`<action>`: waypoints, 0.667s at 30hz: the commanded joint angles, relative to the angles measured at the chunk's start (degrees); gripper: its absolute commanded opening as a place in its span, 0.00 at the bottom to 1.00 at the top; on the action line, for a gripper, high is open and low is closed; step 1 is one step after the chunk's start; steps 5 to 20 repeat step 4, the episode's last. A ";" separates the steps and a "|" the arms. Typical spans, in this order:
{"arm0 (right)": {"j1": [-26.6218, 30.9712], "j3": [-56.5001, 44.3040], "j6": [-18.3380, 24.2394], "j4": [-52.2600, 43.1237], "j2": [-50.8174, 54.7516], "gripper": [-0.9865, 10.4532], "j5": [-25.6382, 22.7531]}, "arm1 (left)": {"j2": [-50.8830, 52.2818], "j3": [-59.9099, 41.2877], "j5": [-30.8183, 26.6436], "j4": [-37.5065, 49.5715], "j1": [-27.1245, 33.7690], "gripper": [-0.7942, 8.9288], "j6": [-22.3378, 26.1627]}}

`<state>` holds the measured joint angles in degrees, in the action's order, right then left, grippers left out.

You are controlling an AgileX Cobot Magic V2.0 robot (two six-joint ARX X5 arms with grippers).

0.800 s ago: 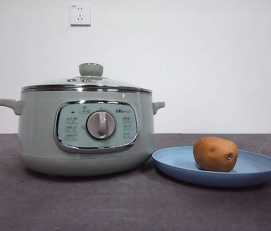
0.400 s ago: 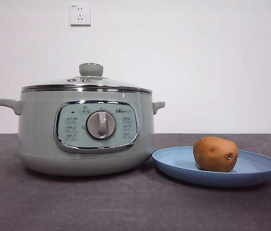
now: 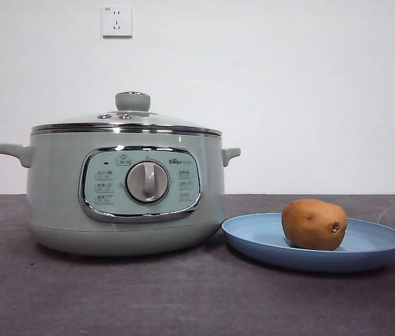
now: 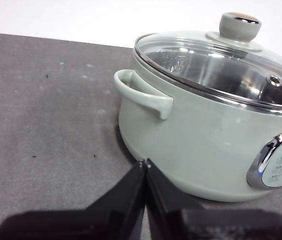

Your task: Take the potato out from the steamer,put the potato on the plate,close the lid

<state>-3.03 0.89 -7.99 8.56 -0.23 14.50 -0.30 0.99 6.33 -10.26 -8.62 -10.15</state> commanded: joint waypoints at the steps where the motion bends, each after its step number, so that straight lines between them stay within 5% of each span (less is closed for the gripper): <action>1: -0.02 -0.57 -0.57 0.74 0.13 0.09 0.09 | 0.17 -0.74 -0.26 0.09 0.15 0.08 -0.24; 20: -0.02 -0.57 -0.57 0.74 0.13 0.09 0.07 | 0.17 -0.74 -0.26 0.11 0.15 0.08 -0.24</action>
